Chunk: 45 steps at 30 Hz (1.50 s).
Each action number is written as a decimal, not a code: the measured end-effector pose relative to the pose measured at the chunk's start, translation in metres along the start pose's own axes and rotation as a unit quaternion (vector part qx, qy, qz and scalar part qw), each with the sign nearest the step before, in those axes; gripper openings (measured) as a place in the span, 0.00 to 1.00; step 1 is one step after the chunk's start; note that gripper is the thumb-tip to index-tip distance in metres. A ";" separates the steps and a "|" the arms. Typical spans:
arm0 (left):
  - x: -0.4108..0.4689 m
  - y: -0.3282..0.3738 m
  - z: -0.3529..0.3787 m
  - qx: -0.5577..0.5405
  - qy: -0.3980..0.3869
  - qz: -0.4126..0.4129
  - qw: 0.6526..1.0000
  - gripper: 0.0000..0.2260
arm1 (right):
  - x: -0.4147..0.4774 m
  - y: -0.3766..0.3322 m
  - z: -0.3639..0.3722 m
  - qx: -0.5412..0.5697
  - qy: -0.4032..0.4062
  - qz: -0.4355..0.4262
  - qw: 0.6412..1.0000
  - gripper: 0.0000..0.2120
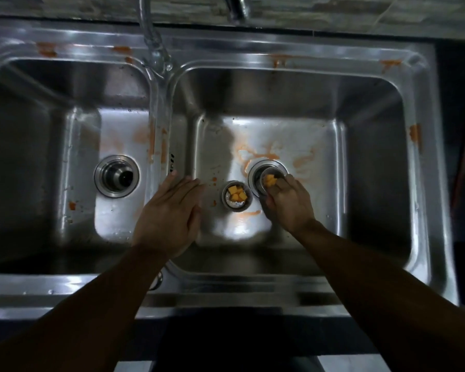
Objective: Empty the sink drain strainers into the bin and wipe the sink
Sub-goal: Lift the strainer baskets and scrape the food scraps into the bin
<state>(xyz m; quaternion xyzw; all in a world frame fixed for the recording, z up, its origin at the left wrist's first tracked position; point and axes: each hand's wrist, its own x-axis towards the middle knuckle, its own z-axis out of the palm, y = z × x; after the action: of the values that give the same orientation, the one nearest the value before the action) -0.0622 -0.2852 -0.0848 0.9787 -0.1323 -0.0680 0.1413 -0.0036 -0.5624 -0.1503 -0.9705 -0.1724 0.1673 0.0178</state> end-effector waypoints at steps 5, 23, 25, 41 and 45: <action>0.001 0.001 0.000 -0.002 0.012 -0.005 1.000 0.19 | -0.022 -0.002 -0.010 0.036 0.014 -0.017 0.999 0.18; 0.000 0.008 -0.002 0.032 0.011 0.020 0.999 0.20 | -0.051 -0.008 -0.041 0.111 -0.103 0.038 0.988 0.16; -0.002 0.010 -0.004 0.054 0.001 0.026 0.998 0.21 | -0.062 -0.004 -0.046 0.131 -0.082 0.042 0.987 0.16; -0.010 0.185 0.027 -0.090 -0.139 0.024 0.986 0.19 | -0.095 0.168 -0.130 0.135 0.271 0.280 0.911 0.17; -0.007 0.211 0.031 -0.083 -0.145 0.036 0.985 0.18 | -0.099 0.203 -0.132 0.161 0.198 0.396 0.882 0.17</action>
<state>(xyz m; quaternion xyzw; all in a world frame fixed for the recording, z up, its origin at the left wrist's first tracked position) -0.1249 -0.4860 -0.0510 0.9380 -0.1802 -0.2146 0.2041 0.0193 -0.7836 -0.0125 -0.9546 0.2630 -0.0100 0.1397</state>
